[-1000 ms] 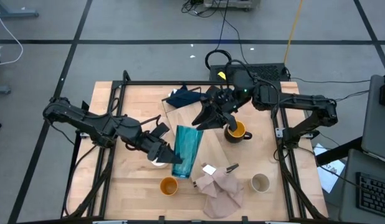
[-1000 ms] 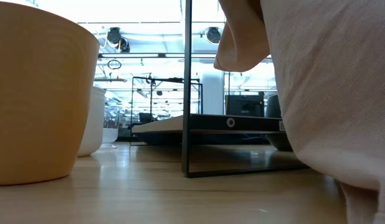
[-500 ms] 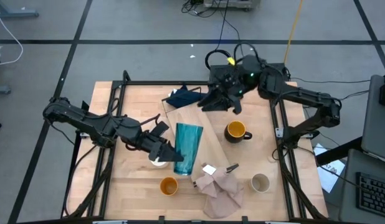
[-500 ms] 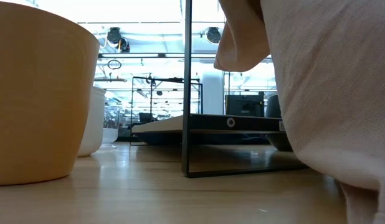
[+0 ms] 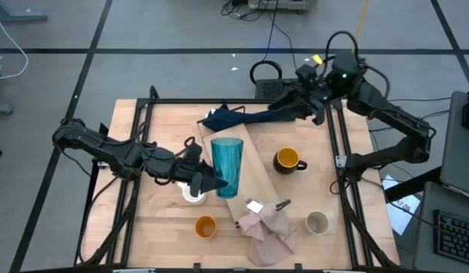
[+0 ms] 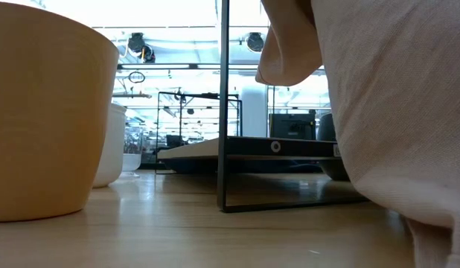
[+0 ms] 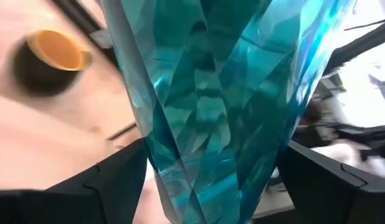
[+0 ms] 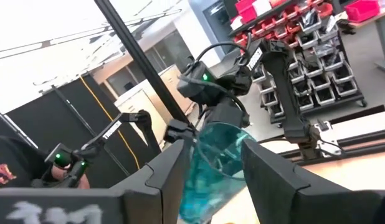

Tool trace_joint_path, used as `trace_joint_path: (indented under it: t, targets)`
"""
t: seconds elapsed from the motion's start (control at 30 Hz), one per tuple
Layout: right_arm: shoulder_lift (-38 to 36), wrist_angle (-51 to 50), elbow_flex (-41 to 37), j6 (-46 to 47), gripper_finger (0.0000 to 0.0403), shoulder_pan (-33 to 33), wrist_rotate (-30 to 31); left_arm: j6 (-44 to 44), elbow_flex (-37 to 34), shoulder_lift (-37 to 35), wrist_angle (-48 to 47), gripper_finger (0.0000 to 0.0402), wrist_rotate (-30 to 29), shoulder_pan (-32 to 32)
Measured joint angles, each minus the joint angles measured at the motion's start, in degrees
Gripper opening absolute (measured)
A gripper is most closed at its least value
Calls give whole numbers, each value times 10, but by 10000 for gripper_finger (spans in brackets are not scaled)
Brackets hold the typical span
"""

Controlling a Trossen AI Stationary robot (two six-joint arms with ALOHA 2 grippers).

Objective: Stack small to large cups/mugs on shelf
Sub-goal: Put the blue cup on the shelf

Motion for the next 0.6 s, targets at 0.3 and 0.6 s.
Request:
trace_joint_path:
  t: [0.3,0.6]
  targets:
    - [-25,-34,0,1,149,-11,2,33,0,0,-43,327,-87,-13]
    - [-26,-47,0,11,149,-11,2,74,0,33,-82,315,-187,-40]
